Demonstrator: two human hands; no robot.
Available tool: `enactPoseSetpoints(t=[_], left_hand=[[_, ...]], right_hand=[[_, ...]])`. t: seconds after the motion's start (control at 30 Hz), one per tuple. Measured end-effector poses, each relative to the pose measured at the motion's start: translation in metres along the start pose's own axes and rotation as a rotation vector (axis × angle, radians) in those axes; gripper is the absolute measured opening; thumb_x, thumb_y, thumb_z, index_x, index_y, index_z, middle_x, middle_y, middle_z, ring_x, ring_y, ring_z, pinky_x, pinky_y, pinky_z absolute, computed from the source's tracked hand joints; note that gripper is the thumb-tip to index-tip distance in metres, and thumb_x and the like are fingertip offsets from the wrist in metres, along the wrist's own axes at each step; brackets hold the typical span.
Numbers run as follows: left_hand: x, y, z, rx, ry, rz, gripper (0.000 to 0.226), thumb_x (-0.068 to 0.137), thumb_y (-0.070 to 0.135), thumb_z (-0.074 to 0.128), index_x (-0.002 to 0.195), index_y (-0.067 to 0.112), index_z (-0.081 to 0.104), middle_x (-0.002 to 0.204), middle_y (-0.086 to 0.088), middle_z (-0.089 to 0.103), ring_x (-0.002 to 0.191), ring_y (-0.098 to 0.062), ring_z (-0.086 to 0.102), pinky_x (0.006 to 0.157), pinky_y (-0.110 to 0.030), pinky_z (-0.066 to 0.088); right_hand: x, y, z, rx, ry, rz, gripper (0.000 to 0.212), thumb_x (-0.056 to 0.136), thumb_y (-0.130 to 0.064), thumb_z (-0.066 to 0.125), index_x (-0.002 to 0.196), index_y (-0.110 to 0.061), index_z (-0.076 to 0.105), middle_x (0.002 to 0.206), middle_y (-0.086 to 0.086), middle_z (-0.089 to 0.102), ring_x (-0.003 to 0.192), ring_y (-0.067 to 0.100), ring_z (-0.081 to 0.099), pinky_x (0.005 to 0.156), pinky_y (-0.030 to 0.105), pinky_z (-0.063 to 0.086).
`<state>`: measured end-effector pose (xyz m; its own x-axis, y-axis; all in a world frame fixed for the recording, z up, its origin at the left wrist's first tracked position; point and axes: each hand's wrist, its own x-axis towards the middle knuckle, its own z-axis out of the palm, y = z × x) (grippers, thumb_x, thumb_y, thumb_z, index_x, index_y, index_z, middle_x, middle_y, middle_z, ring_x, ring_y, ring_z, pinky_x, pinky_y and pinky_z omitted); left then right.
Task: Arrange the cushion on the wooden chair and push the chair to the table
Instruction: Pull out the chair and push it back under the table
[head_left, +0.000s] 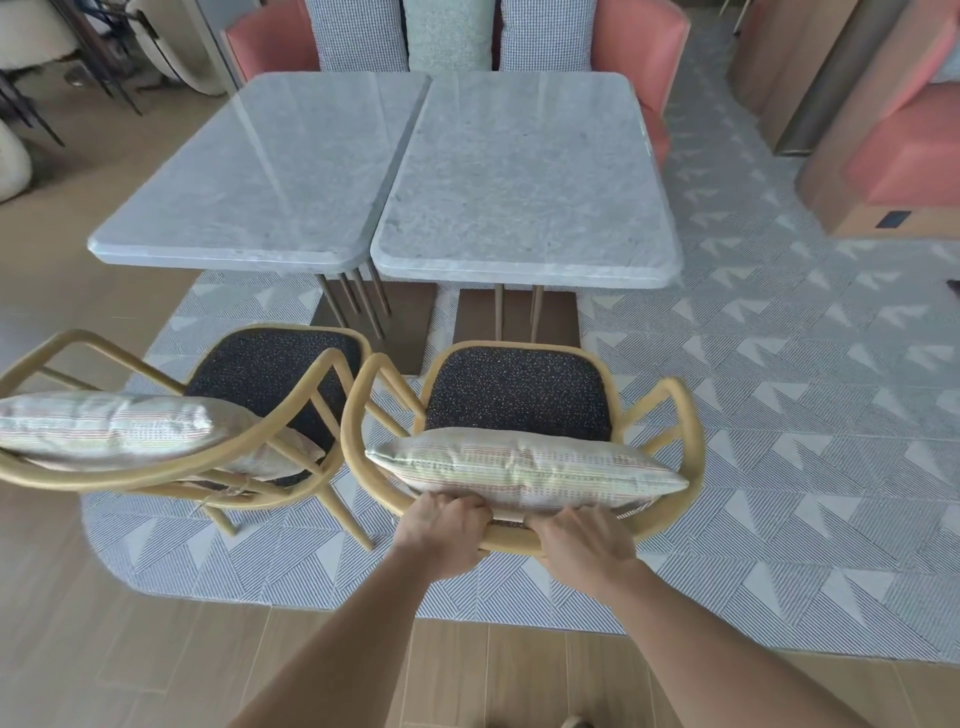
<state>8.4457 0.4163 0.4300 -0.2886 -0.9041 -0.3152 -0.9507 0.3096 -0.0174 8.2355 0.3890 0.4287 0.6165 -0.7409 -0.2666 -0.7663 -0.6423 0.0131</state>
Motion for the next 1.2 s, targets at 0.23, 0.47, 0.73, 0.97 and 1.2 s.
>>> enactPoseSetpoints(t=[0.23,0.47,0.73,0.97,1.2], left_hand=[[0.019,-0.015,-0.004,-0.039,0.017,-0.015,0.037,0.096,0.029,0.064,0.130,0.018,0.072,0.128,0.002,0.073,0.117,-0.025,0.069,0.103,-0.042,0.054],[0.021,-0.011,-0.007,-0.038,-0.013,-0.017,0.036,0.097,0.029,0.060,0.129,0.017,0.071,0.130,0.001,0.072,0.117,-0.028,0.069,0.101,-0.043,0.055],[0.024,-0.003,-0.011,-0.057,-0.041,-0.041,0.037,0.099,0.030,0.060,0.133,0.019,0.070,0.132,0.001,0.072,0.118,-0.029,0.069,0.105,-0.045,0.053],[0.022,0.003,-0.009,-0.068,-0.007,-0.057,0.039,0.097,0.043,0.066,0.130,0.024,0.072,0.129,0.005,0.073,0.119,-0.024,0.069,0.105,-0.042,0.053],[-0.021,-0.028,-0.088,-1.092,0.481,-0.241,0.059,0.089,0.072,0.056,0.122,0.025,0.072,0.117,0.008,0.075,0.108,-0.010,0.072,0.097,-0.040,0.059]], right_hand=[[0.025,0.010,-0.004,0.004,0.027,-0.019,0.031,0.098,-0.020,0.056,0.128,-0.026,0.062,0.092,0.005,0.078,0.082,0.027,0.074,0.079,0.040,0.055],[0.025,0.014,-0.005,0.000,0.011,-0.023,0.033,0.099,-0.023,0.050,0.127,-0.028,0.065,0.095,0.005,0.079,0.086,0.027,0.076,0.083,0.042,0.058],[0.025,0.023,-0.005,-0.013,0.011,-0.052,0.030,0.098,-0.026,0.055,0.126,-0.027,0.065,0.092,0.004,0.080,0.082,0.027,0.076,0.078,0.041,0.060],[0.021,0.028,0.002,0.011,0.069,-0.079,0.036,0.098,-0.050,0.057,0.127,-0.029,0.065,0.090,0.001,0.079,0.079,0.024,0.075,0.074,0.037,0.058],[-0.013,0.034,-0.074,0.966,0.347,0.100,0.082,0.086,-0.086,0.046,0.132,-0.022,0.067,0.125,-0.014,0.070,0.116,0.002,0.067,0.101,0.031,0.056]])
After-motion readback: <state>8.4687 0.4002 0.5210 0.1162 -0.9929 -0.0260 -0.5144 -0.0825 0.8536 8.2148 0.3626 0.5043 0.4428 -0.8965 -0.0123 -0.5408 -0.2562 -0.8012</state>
